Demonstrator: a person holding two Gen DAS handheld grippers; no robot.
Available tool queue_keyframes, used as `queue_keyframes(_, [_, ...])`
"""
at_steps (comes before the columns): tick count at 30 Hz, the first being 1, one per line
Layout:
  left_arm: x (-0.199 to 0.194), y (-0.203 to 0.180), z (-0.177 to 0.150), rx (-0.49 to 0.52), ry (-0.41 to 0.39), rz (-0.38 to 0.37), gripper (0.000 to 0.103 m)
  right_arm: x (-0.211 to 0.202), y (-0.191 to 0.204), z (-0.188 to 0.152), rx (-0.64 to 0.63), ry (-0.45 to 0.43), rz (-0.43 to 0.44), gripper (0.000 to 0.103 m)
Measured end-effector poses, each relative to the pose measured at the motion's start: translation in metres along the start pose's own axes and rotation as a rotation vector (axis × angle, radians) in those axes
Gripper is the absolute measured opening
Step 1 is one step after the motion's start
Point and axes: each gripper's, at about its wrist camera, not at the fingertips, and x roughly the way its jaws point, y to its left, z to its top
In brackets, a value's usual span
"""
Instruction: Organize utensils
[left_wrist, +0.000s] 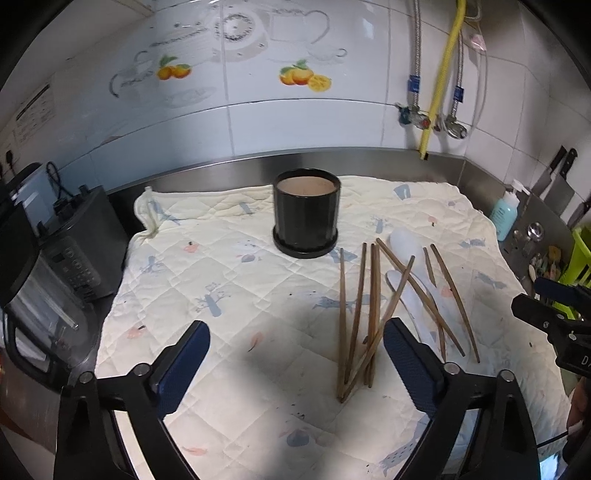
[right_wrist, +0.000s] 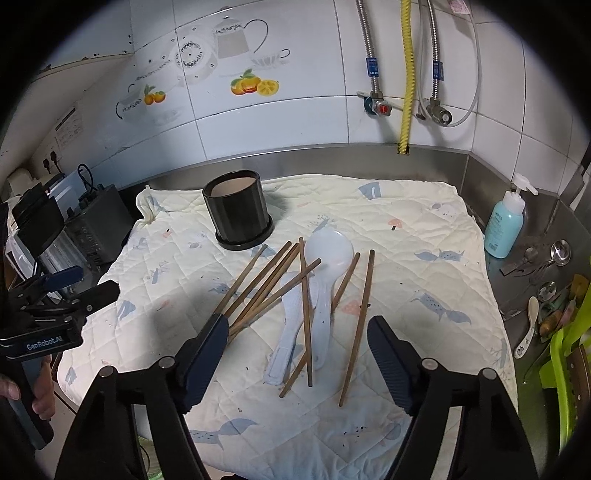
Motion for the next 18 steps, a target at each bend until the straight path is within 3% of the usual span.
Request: queue_keyframes(18, [0.097,-0.076,0.036,0.234,0.06,-0.268,0.052,0.014,-0.029,0.003,0.068,0.031,-0.062,0.081])
